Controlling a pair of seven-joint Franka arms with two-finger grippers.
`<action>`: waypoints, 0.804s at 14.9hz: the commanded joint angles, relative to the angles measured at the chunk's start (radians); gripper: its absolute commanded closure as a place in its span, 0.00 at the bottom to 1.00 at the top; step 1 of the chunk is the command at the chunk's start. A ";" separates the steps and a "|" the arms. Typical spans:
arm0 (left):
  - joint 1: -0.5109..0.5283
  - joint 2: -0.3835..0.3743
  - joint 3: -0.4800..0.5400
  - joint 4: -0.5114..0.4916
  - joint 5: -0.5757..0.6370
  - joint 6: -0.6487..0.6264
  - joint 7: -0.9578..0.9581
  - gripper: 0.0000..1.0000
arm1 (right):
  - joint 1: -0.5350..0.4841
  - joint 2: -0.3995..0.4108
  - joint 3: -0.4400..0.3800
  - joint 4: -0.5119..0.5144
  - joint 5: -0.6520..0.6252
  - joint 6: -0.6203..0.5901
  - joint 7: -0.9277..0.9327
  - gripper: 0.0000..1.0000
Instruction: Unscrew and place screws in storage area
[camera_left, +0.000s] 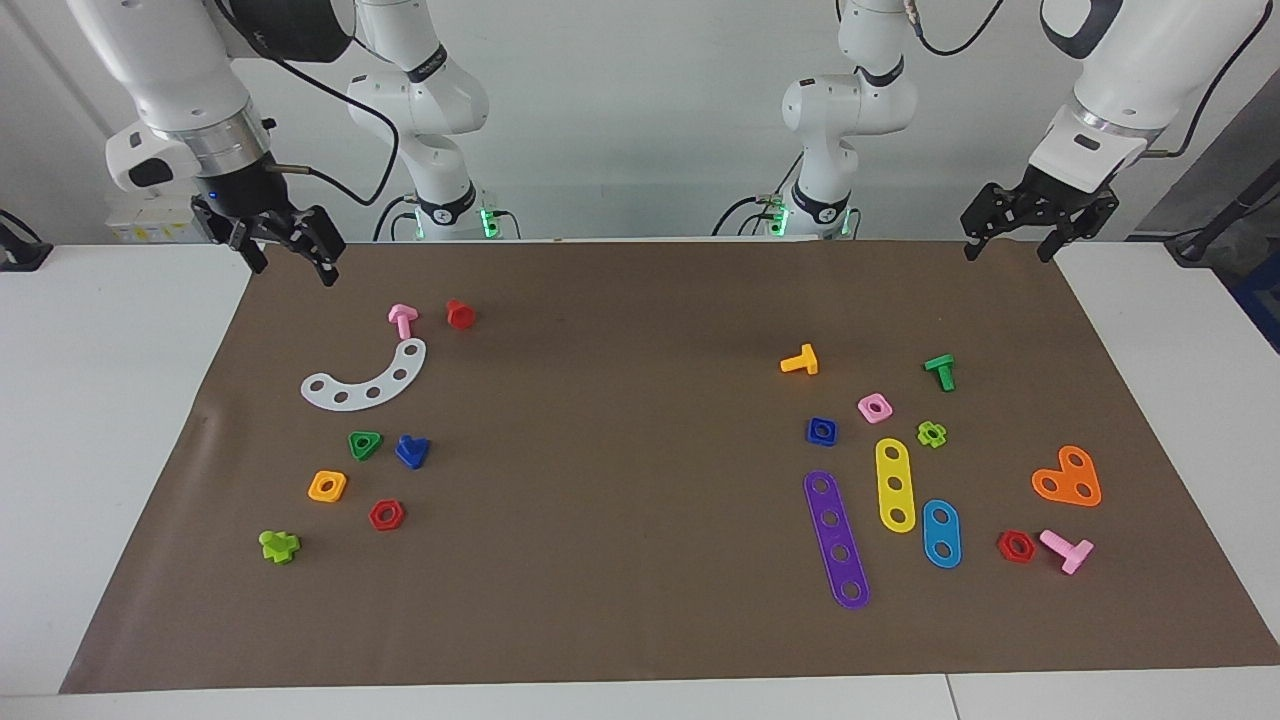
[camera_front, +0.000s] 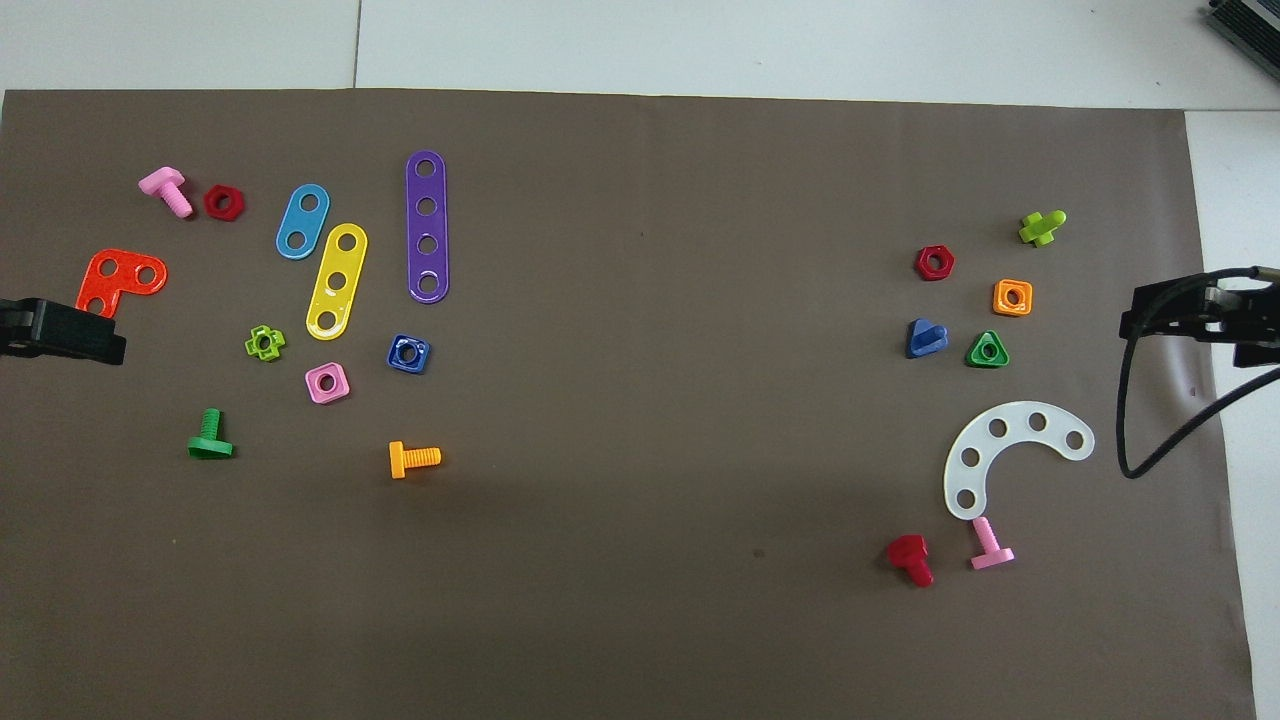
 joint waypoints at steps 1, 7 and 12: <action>0.012 -0.020 -0.004 -0.017 -0.005 -0.001 -0.008 0.00 | -0.004 0.009 0.011 0.004 0.022 -0.011 -0.003 0.00; 0.012 -0.020 -0.004 -0.017 -0.005 0.001 -0.008 0.00 | -0.012 0.006 0.012 -0.001 0.016 -0.041 -0.053 0.00; 0.012 -0.020 -0.004 -0.017 -0.005 -0.001 -0.008 0.00 | 0.077 0.007 -0.062 0.001 -0.010 -0.043 -0.089 0.00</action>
